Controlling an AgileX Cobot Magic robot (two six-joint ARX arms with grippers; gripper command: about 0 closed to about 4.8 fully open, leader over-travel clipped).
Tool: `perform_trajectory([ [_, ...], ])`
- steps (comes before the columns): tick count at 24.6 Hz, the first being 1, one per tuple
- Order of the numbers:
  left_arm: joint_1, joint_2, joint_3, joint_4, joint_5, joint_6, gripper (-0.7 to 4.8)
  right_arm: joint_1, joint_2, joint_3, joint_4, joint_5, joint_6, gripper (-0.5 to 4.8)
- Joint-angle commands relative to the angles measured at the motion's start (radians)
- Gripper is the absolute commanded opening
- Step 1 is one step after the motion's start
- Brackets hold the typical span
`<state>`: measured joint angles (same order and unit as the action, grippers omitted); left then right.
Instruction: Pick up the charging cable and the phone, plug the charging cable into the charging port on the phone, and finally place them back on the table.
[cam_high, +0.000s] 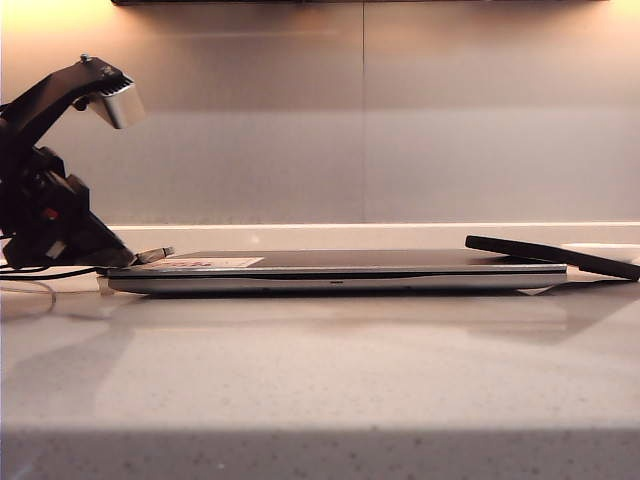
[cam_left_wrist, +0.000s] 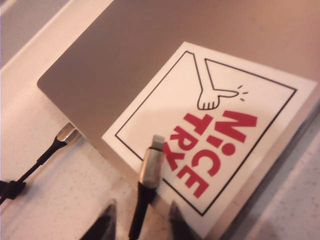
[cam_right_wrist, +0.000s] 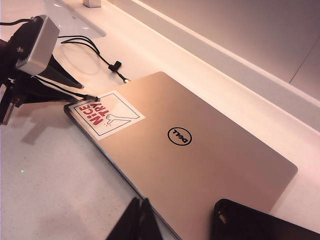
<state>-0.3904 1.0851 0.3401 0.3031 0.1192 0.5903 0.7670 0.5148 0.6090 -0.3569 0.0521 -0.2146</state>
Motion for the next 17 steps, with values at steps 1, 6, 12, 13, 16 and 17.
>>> perform_trajectory([
  [1, 0.011, 0.000, 0.002, 0.019, -0.003, 0.005, 1.29, 0.001, -0.002, 0.006, 0.022, 0.002, 0.002, -0.02],
  [6, 0.042, 0.000, 0.002, 0.032, -0.002, 0.009, 1.29, 0.001, -0.002, 0.006, 0.022, 0.002, 0.002, -0.02],
  [12, 0.044, 0.021, 0.002, 0.025, -0.003, 0.012, 1.29, 0.001, -0.002, 0.006, 0.024, 0.002, 0.002, -0.02],
  [13, 0.044, 0.030, 0.002, 0.026, -0.003, 0.012, 1.29, 0.001, -0.002, 0.006, 0.024, 0.002, 0.002, -0.02],
  [16, 0.044, 0.055, 0.002, 0.033, -0.003, 0.013, 1.29, 0.001, -0.002, 0.006, 0.024, 0.002, 0.002, -0.02],
  [17, 0.044, 0.063, 0.002, 0.038, -0.002, 0.013, 1.29, 0.001, -0.002, 0.006, 0.024, 0.002, 0.002, -0.02],
])
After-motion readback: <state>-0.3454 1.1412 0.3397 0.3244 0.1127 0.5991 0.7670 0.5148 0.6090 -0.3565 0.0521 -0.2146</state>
